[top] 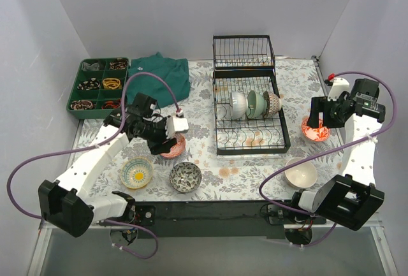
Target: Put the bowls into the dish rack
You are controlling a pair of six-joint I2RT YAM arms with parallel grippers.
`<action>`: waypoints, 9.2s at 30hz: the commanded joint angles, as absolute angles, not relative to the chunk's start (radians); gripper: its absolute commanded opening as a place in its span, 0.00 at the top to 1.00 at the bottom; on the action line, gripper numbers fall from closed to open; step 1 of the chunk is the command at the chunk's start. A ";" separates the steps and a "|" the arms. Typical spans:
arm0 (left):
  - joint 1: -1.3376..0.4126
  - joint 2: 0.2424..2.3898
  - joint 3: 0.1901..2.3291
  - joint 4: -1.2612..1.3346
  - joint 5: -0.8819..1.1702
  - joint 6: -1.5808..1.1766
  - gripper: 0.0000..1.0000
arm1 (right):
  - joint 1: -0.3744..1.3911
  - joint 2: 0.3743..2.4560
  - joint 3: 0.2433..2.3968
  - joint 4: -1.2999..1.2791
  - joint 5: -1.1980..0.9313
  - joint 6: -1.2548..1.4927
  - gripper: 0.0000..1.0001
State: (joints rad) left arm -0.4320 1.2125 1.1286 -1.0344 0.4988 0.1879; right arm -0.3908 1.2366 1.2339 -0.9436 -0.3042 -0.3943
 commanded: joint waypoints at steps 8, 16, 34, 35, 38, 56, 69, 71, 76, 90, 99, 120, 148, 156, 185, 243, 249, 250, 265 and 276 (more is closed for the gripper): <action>-0.433 1.137 0.917 -0.914 0.417 0.379 0.52 | -0.393 1.236 1.282 -0.916 -0.382 -0.393 0.17; -0.433 1.157 0.830 -0.810 0.482 0.454 0.56 | -0.393 1.241 1.284 -0.913 -0.370 -0.390 0.17; -0.465 1.239 0.744 -0.704 0.491 0.480 0.62 | -0.394 1.262 1.290 -0.905 -0.353 -0.382 0.17; -0.468 1.246 0.746 -0.697 0.488 0.470 0.63 | -0.394 1.266 1.293 -0.904 -0.353 -0.382 0.17; -0.476 1.269 0.750 -0.677 0.471 0.446 0.67 | -0.394 1.266 1.292 -0.904 -0.351 -0.380 0.17; -0.479 1.295 0.923 -0.741 0.419 0.316 1.00 | -0.394 1.272 1.289 -0.893 -0.345 -0.370 0.17; -0.451 1.650 1.584 -0.557 0.677 -0.377 1.00 | -0.394 1.322 1.351 -0.928 -0.287 -0.377 0.17; -0.422 1.686 1.591 -0.364 0.765 -0.624 1.00 | -0.394 1.339 1.380 -0.949 -0.273 -0.379 0.17; -0.393 1.686 1.392 0.293 0.919 -1.162 1.00 | -0.394 1.354 1.396 -0.977 -0.221 -0.385 0.17; -0.397 1.789 1.302 0.509 0.825 -1.640 1.00 | -0.394 1.338 1.350 -1.005 -0.138 -0.413 0.18; -0.416 1.805 1.253 0.546 0.614 -1.862 1.00 | -0.396 1.377 1.391 -1.061 -0.112 -0.414 0.18; -0.459 1.901 1.158 0.652 0.537 -2.135 1.00 | -0.394 1.356 1.364 -1.095 -0.075 -0.403 0.19; -0.436 2.031 1.029 0.873 0.557 -2.180 1.00 | -0.393 1.361 1.312 -1.088 -0.083 -0.382 0.19; -0.428 2.146 1.098 0.884 0.574 -2.158 1.00 | -0.393 1.364 1.305 -1.081 -0.081 -0.382 0.19; -0.239 1.474 1.233 -0.540 1.022 -0.511 0.46 | -0.393 1.348 1.342 -1.051 -0.236 -0.397 0.18; -1.083 1.045 0.651 -0.565 0.286 -0.107 0.51 | -0.393 1.072 1.212 -1.051 -0.341 -0.466 0.18; -1.083 1.054 0.592 -0.492 0.232 -0.089 0.54 | -0.393 1.078 1.204 -1.045 -0.345 -0.463 0.18; -1.083 1.054 0.589 -0.491 0.227 -0.084 0.56 | -0.393 1.078 1.206 -1.043 -0.345 -0.463 0.18; -1.081 1.071 0.846 -0.765 0.281 -0.067 1.00 | -0.394 1.072 1.198 -1.038 -0.360 -0.437 0.19; -1.022 1.374 1.391 -0.627 0.489 -0.115 1.00 | -0.394 1.109 1.390 -1.080 -0.252 -0.350 0.18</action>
State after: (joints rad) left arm -1.0637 1.2739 1.2736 -0.7872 0.3653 -0.0830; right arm -0.3916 1.1088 1.3125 -1.0744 -0.3206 -0.4187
